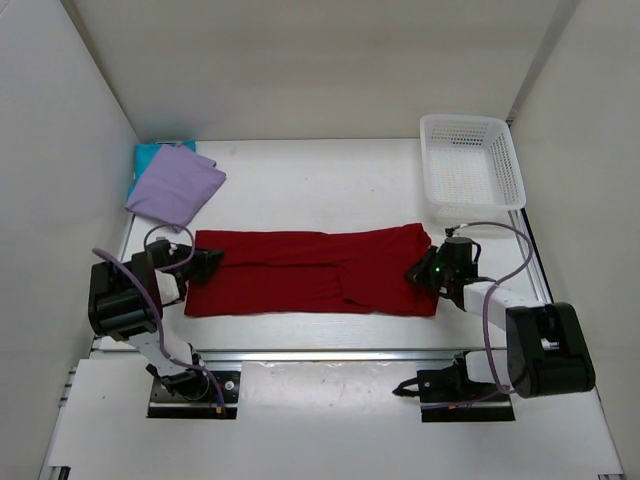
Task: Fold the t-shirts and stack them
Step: Fold the other side of the tshirt into a rectangle, then rotate the tshirt 90 degrees
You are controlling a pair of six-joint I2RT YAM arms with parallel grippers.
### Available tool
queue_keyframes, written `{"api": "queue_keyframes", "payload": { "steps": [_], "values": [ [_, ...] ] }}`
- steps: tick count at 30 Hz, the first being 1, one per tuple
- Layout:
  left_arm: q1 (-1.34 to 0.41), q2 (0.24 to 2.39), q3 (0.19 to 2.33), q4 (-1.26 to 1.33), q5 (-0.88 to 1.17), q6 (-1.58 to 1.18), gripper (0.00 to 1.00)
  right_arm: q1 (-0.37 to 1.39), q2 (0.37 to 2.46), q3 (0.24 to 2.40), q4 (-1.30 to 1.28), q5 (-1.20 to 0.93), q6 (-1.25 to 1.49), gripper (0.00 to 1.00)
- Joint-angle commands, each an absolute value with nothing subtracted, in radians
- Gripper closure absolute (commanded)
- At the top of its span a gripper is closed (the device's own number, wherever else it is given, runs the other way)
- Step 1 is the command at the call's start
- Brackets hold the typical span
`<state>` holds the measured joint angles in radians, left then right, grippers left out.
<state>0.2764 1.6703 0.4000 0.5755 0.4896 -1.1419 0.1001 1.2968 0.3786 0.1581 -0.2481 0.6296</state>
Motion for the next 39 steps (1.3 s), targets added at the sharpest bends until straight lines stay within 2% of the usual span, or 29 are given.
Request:
{"api": "queue_keyframes", "payload": {
  "steps": [1,4,7,10,13,17,21,23,24,25,26,27,28,29,31,35,37,39],
  "values": [
    [0.301,1.563,0.356,0.611,0.468,-1.166,0.73,0.075,1.235,0.386,0.106,-0.225,0.617,0.98],
    [0.24,1.428,0.365,0.537,0.445,-1.109,0.71,0.197,1.204,0.483,0.049,-0.151,0.598,0.84],
    [0.128,1.275,0.416,0.401,0.358,-0.988,0.68,0.337,1.251,0.586,0.035,-0.078,0.577,0.8],
    [0.022,1.186,0.457,0.327,0.311,-0.911,0.65,0.405,1.401,0.65,0.069,-0.083,0.584,0.85],
    [-0.106,1.183,0.506,0.259,0.357,-0.851,0.63,0.422,1.583,0.735,0.087,-0.098,0.577,0.95],
    [-0.195,1.161,0.465,0.279,0.388,-0.845,0.62,0.411,1.764,0.865,0.049,-0.132,0.561,0.99],
    [-0.238,1.125,0.43,0.282,0.397,-0.845,0.62,0.387,2.019,1.213,-0.062,-0.175,0.515,1.0],
    [-0.23,1.109,0.411,0.273,0.41,-0.844,0.62,0.387,2.293,1.697,-0.215,-0.157,0.444,1.0],
    [-0.219,1.106,0.408,0.267,0.426,-0.844,0.62,0.385,2.375,2.066,-0.365,-0.188,0.425,1.0],
    [-0.212,1.104,0.407,0.258,0.428,-0.839,0.62,0.377,2.577,2.291,-0.546,-0.249,0.398,1.0],
    [-0.207,1.089,0.405,0.239,0.439,-0.836,0.62,0.374,2.694,2.802,-0.628,-0.271,0.416,0.96],
    [-0.21,1.072,0.405,0.217,0.431,-0.824,0.61,0.362,2.736,2.749,-0.504,-0.381,0.438,0.85],
    [-0.212,1.066,0.397,0.194,0.422,-0.813,0.61,0.344,2.563,2.419,-0.256,-0.456,0.527,0.82],
    [-0.215,1.048,0.388,0.181,0.408,-0.81,0.61,0.351,2.43,2.229,-0.189,-0.434,0.541,0.78],
    [-0.21,1.029,0.376,0.183,0.402,-0.816,0.61,0.363,2.322,2.178,-0.202,-0.376,0.478,0.57],
    [-0.209,1.017,0.371,0.169,0.413,-0.805,0.59,0.422,2.15,2.159,-0.334,-0.351,0.385,0.53],
    [-0.154,1.031,0.377,0.155,0.436,-0.784,0.59,0.455,2.065,2.03,-0.332,-0.33,0.373,0.55],
    [-0.092,1.043,0.412,0.109,0.475,-0.749,0.59,0.492,1.903,1.691,-0.212,-0.331,0.411,0.58]
  ]
}}
